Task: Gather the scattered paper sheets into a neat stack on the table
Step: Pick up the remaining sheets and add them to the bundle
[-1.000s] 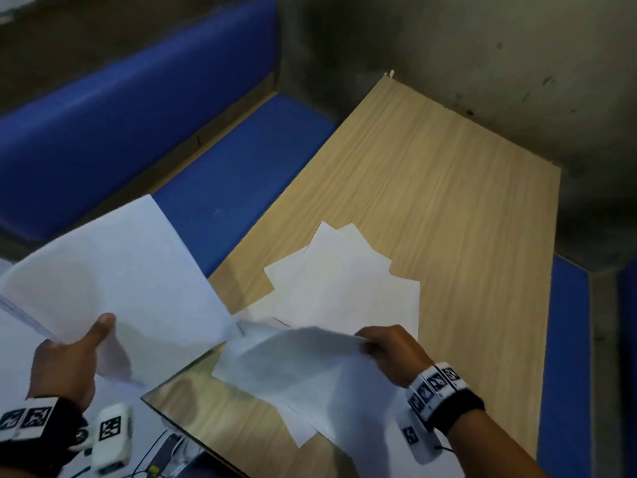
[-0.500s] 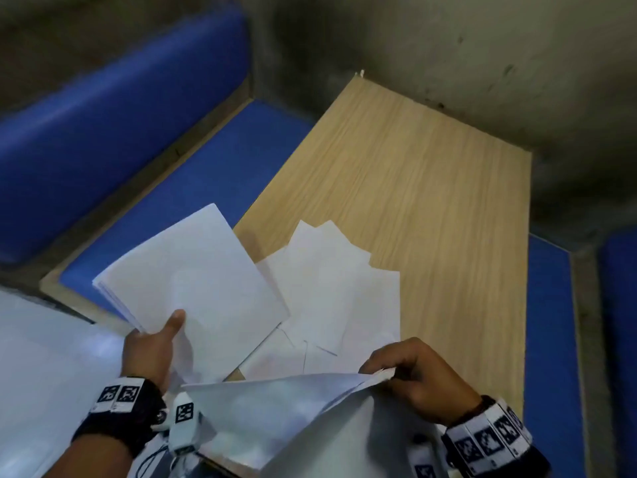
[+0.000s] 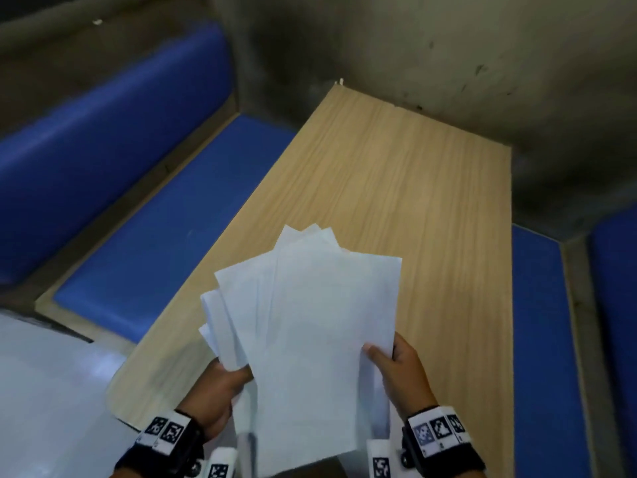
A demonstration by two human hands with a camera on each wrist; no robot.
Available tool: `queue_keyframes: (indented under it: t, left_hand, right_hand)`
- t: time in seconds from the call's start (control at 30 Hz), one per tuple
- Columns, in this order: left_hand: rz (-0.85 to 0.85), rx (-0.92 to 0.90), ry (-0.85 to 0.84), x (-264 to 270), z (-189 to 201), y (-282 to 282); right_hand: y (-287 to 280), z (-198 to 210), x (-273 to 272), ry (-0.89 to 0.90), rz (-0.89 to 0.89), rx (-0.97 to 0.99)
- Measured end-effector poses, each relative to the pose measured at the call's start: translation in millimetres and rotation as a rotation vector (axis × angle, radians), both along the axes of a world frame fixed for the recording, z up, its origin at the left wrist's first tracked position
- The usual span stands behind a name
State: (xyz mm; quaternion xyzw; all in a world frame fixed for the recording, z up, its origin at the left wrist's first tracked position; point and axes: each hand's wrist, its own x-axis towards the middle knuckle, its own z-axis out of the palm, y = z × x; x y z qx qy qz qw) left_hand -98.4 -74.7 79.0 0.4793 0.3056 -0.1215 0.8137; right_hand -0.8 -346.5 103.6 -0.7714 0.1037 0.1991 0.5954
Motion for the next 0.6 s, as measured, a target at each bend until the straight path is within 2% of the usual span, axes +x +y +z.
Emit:
queue_keyframes:
  t: [0.13,0.2,0.27,0.3,0.37,0.43,0.6]
  left_hand:
    - [-0.047,0.101,0.044,3.4,2.3,-12.6]
    - [-0.047,0.146,0.105,6.6,2.5,-18.5]
    - [-0.009,0.126,0.132,9.5,6.1,-24.3]
    - [-0.014,0.176,0.095,11.8,10.2,-26.4]
    - [-0.075,0.411,-0.024,15.8,21.3,-29.4]
    - [-0.070,0.623,-0.067,20.6,29.7,-29.9]
    - [-0.079,0.718,-0.253,33.5,50.5,-31.8]
  right_hand:
    - [-3.9,-19.7,-20.4,0.159,0.051,0.008]
    - [-6.7,-31.4,-31.3,0.179,0.043,0.006]
    - [-6.4,-38.0,-40.7,0.109,0.029,-0.010]
    - [-4.1,-33.9,-43.4,0.058,0.014,-0.006]
    - [1.3,-22.2,-43.3,-0.041,-0.041,0.031]
    - [4.8,-10.9,-40.9,-0.122,-0.049,0.112]
    - [6.3,4.6,-33.4,-0.302,-0.058,0.165]
